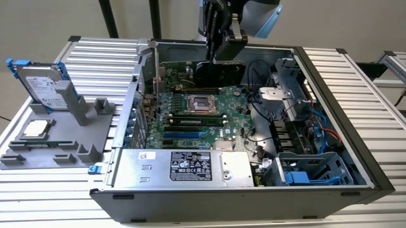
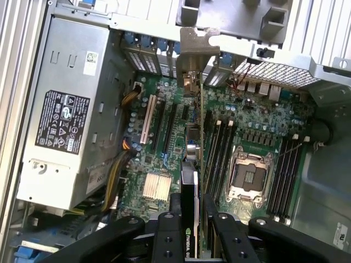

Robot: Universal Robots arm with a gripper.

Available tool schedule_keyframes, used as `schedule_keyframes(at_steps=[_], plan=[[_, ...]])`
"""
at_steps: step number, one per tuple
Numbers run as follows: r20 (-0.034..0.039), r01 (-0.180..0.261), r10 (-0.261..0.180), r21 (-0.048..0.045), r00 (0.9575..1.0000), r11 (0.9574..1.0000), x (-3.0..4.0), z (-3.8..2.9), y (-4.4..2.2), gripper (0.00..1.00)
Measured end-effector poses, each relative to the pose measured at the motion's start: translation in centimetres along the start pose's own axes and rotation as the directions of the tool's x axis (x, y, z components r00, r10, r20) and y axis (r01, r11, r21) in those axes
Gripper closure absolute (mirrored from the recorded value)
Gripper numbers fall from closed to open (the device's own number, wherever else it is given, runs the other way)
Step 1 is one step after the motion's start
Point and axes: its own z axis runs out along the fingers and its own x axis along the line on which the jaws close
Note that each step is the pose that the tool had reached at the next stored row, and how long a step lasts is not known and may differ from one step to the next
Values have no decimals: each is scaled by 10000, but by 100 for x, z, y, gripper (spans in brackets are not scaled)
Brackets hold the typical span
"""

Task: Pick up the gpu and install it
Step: 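Insert the gpu into the slot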

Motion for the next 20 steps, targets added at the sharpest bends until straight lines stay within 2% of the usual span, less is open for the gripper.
schedule_keyframes(at_steps=[15, 20], plan=[[-4, 78, -78, 0, 10000, 10000, 0, 0, 0, 100], [-15, 270, -270, 0, 9996, 9996, 0, 0, -1, 100]])
